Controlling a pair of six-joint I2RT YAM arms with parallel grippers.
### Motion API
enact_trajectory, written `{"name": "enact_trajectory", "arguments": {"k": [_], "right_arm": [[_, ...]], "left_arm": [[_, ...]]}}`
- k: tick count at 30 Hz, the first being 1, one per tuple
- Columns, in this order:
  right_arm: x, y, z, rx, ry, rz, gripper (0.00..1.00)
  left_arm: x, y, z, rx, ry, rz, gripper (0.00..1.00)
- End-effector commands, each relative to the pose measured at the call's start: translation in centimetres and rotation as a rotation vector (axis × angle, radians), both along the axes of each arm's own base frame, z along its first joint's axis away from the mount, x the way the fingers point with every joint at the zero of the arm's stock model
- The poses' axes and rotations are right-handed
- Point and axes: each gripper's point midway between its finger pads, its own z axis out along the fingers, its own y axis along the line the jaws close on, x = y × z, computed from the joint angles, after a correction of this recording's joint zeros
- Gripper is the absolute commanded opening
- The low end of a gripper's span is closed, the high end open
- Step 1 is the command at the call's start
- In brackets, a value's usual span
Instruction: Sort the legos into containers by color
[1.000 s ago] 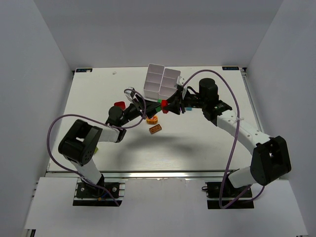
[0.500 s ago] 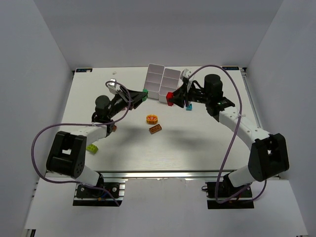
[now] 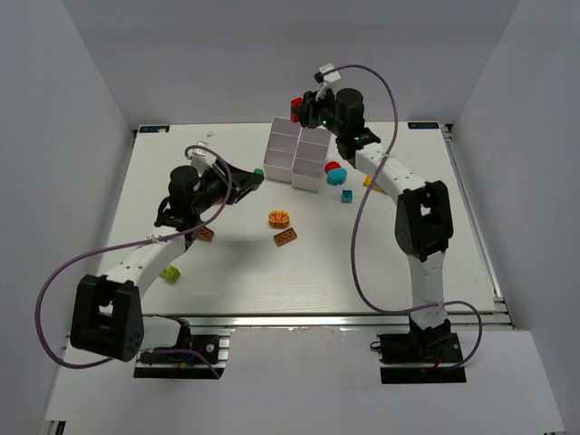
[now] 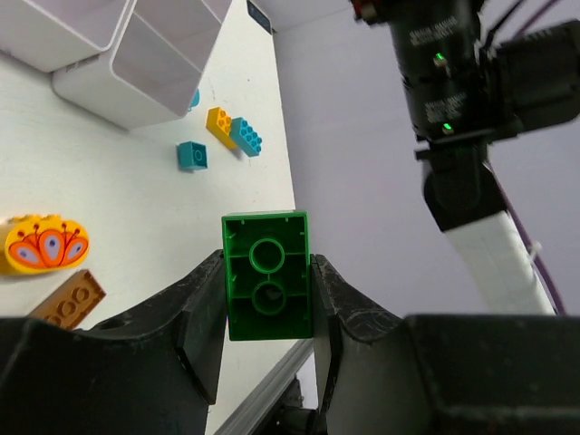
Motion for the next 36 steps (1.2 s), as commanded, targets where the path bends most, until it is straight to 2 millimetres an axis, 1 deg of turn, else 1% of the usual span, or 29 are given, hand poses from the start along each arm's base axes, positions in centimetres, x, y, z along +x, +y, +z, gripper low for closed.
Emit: {"name": "enact_trajectory", "arguments": {"k": [1, 2, 3, 6, 7, 9, 14, 15, 17, 18, 23, 24, 26, 27, 28, 29, 30, 32, 36], "right_arm": [[1.2, 1.8, 3.3, 0.107, -0.109, -0.018, 0.00], [1.3, 2.0, 2.9, 0.106, -0.125, -0.007, 0.00], [1.3, 2.2, 2.7, 0.104, -0.150, 0.005, 0.00], [1.7, 2.7, 2.2, 0.107, -0.217, 0.031, 0.00], [2.2, 2.9, 1.2, 0.103, -0.215, 0.031, 0.00], [3.0, 3.1, 0.7, 0.089, -0.228, 0.028, 0.00], [4.6, 3.0, -0.5, 0.063, -0.245, -0.010, 0.00], [4.9, 3.0, -1.2, 0.059, -0.240, -0.018, 0.00], [5.2, 2.8, -1.6, 0.036, -0.258, -0.031, 0.00], [5.4, 2.9, -2.2, 0.024, -0.259, -0.031, 0.00], [5.8, 2.6, -3.0, -0.005, -0.275, -0.049, 0.00], [5.8, 2.6, -3.1, -0.008, -0.277, -0.051, 0.05], [5.8, 2.6, -3.4, -0.012, -0.284, -0.056, 0.09], [5.9, 2.4, -3.3, -0.012, -0.290, -0.060, 0.15], [6.0, 2.4, -3.8, -0.017, -0.284, -0.062, 0.19], [6.1, 2.4, -3.7, -0.018, -0.288, -0.064, 0.23], [6.1, 2.4, -3.8, -0.020, -0.288, -0.066, 0.31], [6.2, 2.4, -4.3, -0.029, -0.284, -0.065, 0.34], [6.4, 2.4, -4.9, -0.038, -0.276, -0.065, 0.35]], "left_arm": [[-1.3, 1.3, -0.9, 0.050, 0.015, 0.049, 0.05], [-1.3, 1.6, -1.0, 0.050, 0.018, 0.064, 0.05], [-1.7, 1.8, -1.2, 0.049, 0.020, 0.071, 0.05], [-2.0, 2.0, -1.3, 0.048, 0.026, 0.085, 0.05], [-2.1, 2.0, -1.3, 0.051, 0.025, 0.086, 0.05], [-2.2, 2.1, -1.3, 0.057, 0.027, 0.090, 0.05], [-2.5, 2.3, -1.3, 0.058, 0.032, 0.095, 0.06], [-2.5, 2.3, -1.2, 0.059, 0.031, 0.096, 0.06], [-2.5, 2.3, -1.2, 0.060, 0.032, 0.096, 0.06], [-2.6, 2.3, -1.2, 0.060, 0.032, 0.096, 0.06], [-2.5, 2.4, -1.1, 0.060, 0.029, 0.097, 0.06], [-2.5, 2.3, -1.0, 0.058, 0.029, 0.098, 0.06], [-2.4, 2.3, -1.1, 0.058, 0.030, 0.098, 0.06], [-2.4, 2.3, -1.0, 0.058, 0.029, 0.098, 0.06], [-2.3, 2.3, -0.9, 0.058, 0.027, 0.098, 0.06], [-2.3, 2.3, -0.8, 0.056, 0.025, 0.098, 0.06], [-2.2, 2.3, -0.7, 0.057, 0.024, 0.098, 0.06], [-2.1, 2.2, -0.5, 0.057, 0.020, 0.094, 0.07], [-1.8, 2.1, 0.2, 0.057, 0.007, 0.089, 0.07]]}}
